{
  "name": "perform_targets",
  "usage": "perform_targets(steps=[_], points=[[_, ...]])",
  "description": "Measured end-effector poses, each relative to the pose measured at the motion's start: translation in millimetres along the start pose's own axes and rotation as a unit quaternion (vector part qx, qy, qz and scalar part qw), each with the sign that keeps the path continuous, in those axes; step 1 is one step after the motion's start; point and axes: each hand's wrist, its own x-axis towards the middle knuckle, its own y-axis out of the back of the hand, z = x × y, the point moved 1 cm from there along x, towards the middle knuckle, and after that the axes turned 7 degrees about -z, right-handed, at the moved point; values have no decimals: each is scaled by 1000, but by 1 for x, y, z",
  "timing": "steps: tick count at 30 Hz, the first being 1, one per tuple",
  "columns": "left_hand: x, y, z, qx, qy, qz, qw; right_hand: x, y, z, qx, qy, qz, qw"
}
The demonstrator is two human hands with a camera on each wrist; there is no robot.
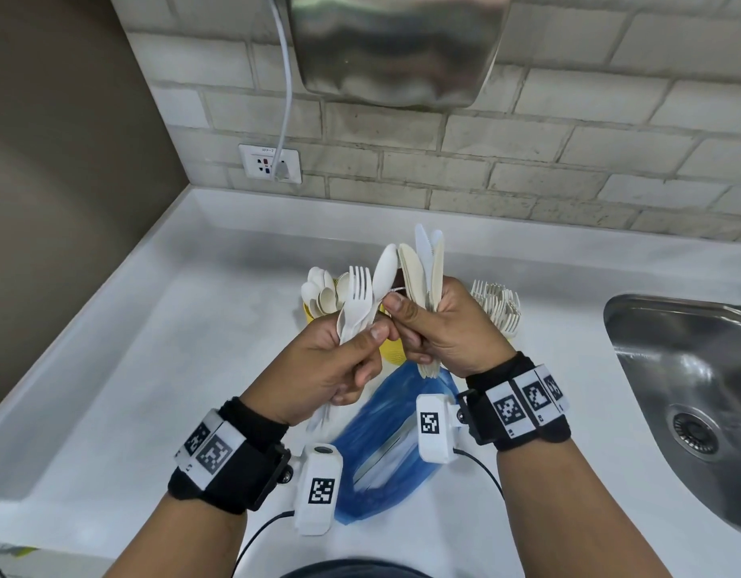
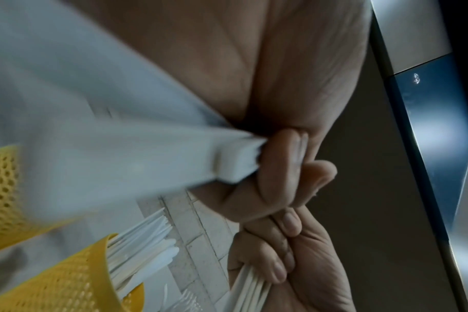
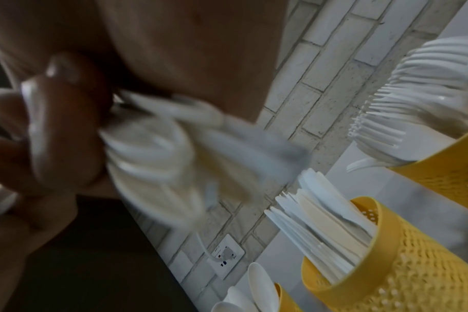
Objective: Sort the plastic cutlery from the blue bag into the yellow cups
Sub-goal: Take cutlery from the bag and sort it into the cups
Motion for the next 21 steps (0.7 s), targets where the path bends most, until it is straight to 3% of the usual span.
perform_targets(steps=[6, 13, 21], points=[[3, -2, -3, 25, -1, 23, 999, 3, 2, 1, 22, 15, 61, 998], [5, 0, -4, 69, -18, 81, 994, 6, 5, -2, 112, 51, 198, 973], [6, -2, -2, 79, -33, 85, 993, 1, -11, 8, 85, 26, 195, 977]])
